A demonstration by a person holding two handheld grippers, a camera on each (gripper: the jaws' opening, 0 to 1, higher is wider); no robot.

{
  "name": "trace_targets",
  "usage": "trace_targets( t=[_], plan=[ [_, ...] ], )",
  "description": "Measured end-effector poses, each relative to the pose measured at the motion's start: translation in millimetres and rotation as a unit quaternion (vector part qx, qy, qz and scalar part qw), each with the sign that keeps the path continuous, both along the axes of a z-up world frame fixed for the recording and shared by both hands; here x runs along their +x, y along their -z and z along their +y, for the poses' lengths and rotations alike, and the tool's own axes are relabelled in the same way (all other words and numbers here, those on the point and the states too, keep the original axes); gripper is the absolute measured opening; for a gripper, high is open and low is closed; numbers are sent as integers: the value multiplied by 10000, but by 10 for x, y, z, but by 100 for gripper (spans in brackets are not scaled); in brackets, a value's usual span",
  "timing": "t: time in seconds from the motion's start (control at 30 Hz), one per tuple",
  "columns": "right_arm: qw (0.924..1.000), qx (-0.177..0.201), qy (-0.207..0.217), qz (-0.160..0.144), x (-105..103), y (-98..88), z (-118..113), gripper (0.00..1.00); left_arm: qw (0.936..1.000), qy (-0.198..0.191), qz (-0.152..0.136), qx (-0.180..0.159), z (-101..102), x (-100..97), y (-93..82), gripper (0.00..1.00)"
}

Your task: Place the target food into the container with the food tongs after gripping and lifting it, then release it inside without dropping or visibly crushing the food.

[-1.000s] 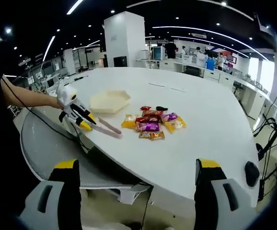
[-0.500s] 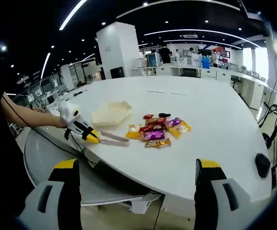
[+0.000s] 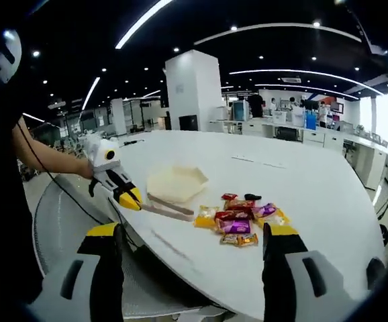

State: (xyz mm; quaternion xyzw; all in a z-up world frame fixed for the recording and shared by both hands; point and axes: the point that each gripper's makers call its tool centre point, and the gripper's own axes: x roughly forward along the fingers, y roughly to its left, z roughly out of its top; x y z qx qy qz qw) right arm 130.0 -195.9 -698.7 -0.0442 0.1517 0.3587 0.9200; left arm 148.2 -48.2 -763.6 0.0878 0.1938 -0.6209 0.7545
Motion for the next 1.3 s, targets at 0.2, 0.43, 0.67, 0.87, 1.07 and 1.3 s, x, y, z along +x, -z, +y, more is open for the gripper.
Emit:
trace_targets(
  t=[0.2,0.43,0.67,0.87,1.07,1.3],
  plan=[
    [9952,900,-381,-97,14,-318,442,92,9950,427,181,-882,-236,-295,-769,0],
    [9783,1831,-945,-198,-126,-747,729,92,9838,754,483,-1553,-366,-589,-1256,0],
    [9629,2371,-1241,-352,-236,-1093,917,89,9756,857,741,-1879,-463,-759,-1380,0],
    [9570,2451,-1481,-455,-311,-1238,1047,89,9665,1279,741,-2098,-606,-979,-1615,0],
    [9530,2523,-1586,-554,-355,-1297,1089,86,9656,1500,784,-1976,-643,-1017,-1608,0],
    [9511,2498,-1697,-657,-451,-1376,1074,80,9627,1590,754,-2054,-670,-1044,-1735,0]
  ],
)
